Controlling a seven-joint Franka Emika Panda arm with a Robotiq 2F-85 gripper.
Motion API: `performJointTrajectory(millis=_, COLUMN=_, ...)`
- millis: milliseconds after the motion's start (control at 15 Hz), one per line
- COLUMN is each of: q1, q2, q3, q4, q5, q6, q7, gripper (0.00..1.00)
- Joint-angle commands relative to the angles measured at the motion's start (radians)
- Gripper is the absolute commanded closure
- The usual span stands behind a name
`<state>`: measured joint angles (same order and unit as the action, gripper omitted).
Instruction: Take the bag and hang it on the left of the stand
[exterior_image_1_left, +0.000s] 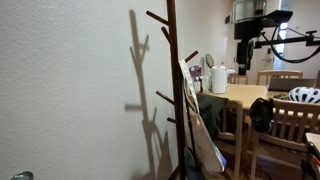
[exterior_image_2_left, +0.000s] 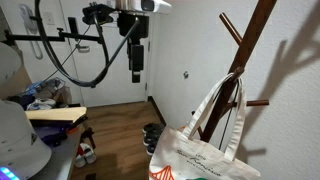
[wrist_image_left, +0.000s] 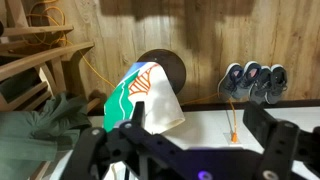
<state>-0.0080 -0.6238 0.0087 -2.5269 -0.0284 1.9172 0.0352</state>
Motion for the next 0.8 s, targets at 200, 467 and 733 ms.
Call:
performJointTrajectory(millis=200, q1=0.000, q2=0.000, q3=0.001, q4=0.002, q5=0.001, q6=-0.002, q7=0.000, gripper=0.00)
performJointTrajectory(millis=467, q1=-0.007, q2=0.004, q3=-0.001, q4=0.009, q5=-0.011, q6=0.016, q7=-0.003, gripper=0.00)
performJointTrajectory(millis=733, q1=-0.024, q2=0.033, q3=-0.021, q4=0.128, q5=-0.076, q6=-0.053, q7=-0.049, gripper=0.00)
